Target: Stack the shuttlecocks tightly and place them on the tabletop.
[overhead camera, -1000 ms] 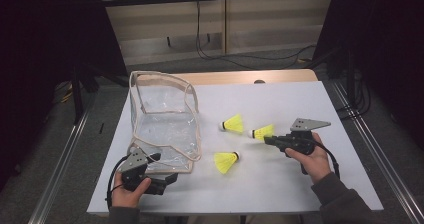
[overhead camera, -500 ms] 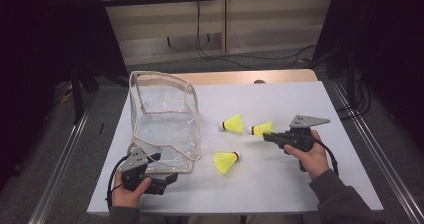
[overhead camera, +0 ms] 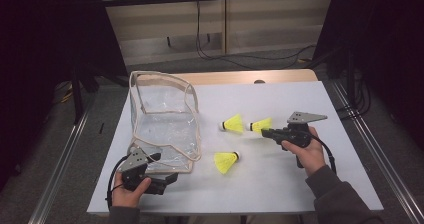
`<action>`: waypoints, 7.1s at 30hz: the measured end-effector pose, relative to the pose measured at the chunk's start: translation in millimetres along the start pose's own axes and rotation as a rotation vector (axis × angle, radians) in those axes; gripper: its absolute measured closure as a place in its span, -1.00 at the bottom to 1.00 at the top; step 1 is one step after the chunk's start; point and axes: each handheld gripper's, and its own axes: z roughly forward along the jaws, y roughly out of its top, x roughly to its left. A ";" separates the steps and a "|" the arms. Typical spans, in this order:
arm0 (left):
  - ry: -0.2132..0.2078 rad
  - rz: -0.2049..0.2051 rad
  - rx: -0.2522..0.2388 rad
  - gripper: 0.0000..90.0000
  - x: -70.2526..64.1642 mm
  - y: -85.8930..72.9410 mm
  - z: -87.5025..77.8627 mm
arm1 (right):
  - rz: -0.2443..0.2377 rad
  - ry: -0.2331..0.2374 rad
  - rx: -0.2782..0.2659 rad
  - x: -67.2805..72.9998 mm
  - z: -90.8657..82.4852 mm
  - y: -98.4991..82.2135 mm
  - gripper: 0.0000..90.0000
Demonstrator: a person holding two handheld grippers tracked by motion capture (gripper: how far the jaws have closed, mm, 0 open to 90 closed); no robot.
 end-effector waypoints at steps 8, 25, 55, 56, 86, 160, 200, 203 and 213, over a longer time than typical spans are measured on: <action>0.003 0.004 0.003 -0.89 -0.4 0.1 -0.3 | -0.001 -0.012 0.005 -2.4 3.0 3.3 0.98; 0.000 0.003 0.001 -0.89 0.9 0.6 0.7 | 0.003 -0.040 0.016 -10.5 12.3 5.3 0.98; -0.002 0.003 0.007 -0.90 1.8 1.2 2.1 | 0.005 -0.061 0.029 -12.0 23.2 12.1 0.98; -0.002 0.002 0.006 -0.90 1.7 1.2 2.1 | 0.003 -0.060 0.028 -12.2 23.7 12.2 0.98; 0.002 0.012 -0.004 -0.90 -0.6 3.1 2.3 | 0.006 -0.062 0.051 -12.3 36.1 9.9 0.98; -0.002 0.014 -0.002 -0.90 0.0 3.0 1.5 | -0.003 -0.021 0.087 2.4 66.9 12.3 0.98; -0.001 0.011 -0.004 -0.90 -0.4 2.4 2.1 | 0.002 -0.009 0.108 4.3 77.4 7.2 0.97; -0.001 0.012 -0.004 -0.90 -0.3 2.4 2.0 | 0.004 -0.008 0.112 4.0 77.4 6.8 0.96; -0.001 0.016 0.001 -0.90 -0.2 2.7 1.7 | 0.005 -0.021 0.123 4.9 78.4 5.6 0.84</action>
